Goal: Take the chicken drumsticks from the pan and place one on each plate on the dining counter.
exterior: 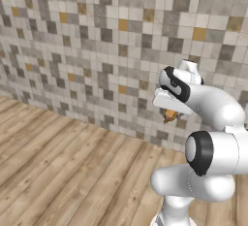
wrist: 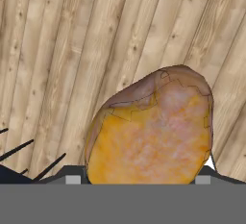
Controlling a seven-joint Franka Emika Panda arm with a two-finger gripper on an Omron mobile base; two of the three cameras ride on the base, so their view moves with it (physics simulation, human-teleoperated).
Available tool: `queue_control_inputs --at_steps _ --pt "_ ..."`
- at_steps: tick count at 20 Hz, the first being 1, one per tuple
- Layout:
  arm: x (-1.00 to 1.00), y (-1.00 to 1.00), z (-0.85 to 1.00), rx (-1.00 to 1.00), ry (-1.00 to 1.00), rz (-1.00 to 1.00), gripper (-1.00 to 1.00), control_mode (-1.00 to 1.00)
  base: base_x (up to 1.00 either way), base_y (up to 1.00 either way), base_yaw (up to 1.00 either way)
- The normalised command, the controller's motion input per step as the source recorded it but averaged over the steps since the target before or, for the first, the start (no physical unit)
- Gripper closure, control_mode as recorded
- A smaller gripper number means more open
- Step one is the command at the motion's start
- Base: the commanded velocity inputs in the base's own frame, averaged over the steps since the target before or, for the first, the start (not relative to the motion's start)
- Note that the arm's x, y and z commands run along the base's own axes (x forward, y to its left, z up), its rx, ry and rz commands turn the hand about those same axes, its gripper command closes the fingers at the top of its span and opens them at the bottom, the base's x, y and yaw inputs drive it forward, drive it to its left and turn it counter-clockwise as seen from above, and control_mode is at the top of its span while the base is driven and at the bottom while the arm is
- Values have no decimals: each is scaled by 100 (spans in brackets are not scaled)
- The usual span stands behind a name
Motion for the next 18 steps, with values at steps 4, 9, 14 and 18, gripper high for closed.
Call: queue_control_inputs --at_steps 4,9,14,18 --pt "0 0 0 0 0 0 100 100 96 7 48" --pt "0 0 0 0 0 0 100 100 88 11 50" --pt "0 0 0 0 0 0 100 100 80 14 55" --pt "0 0 0 0 0 0 100 100 90 18 46"
